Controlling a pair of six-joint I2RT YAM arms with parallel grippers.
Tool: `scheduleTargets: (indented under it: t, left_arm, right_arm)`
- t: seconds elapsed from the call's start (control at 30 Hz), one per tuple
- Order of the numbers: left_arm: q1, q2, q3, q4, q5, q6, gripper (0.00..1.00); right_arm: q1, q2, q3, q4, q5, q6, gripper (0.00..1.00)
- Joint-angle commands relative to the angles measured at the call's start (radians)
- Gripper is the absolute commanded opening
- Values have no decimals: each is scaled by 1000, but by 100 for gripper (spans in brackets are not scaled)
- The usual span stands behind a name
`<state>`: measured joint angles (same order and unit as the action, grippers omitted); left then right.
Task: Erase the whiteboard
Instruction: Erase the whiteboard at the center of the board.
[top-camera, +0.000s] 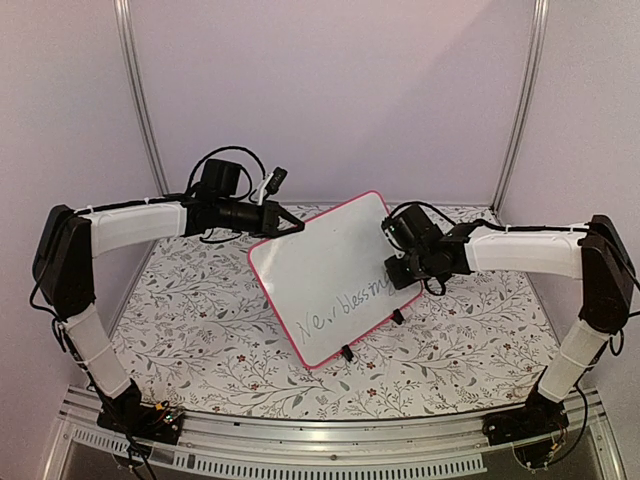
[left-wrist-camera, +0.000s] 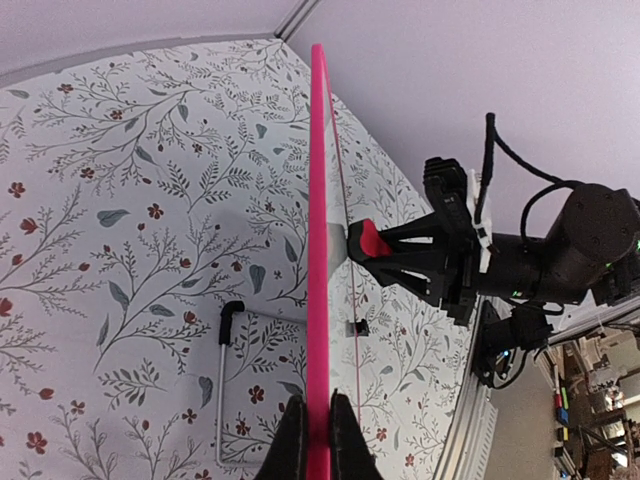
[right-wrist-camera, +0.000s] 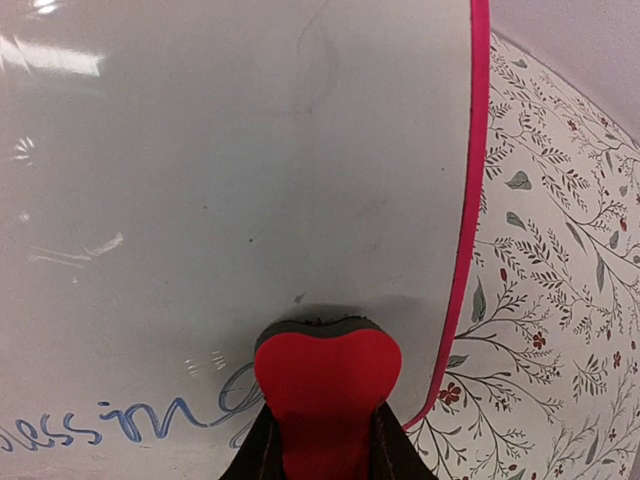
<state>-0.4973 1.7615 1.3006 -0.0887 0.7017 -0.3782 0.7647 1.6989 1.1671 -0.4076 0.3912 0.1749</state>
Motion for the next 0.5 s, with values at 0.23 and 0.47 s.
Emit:
scheduleTargets:
  t: [0.23,0.47]
  left_arm:
    - [-19,7,0,-6,-25,45,0]
    - [-18,7,0,-6,-26,44,0]
  right_arm:
    - [-1,-83,33,-32,-11,-20,0]
    - [0,-125,81,-14,-20,-21,0]
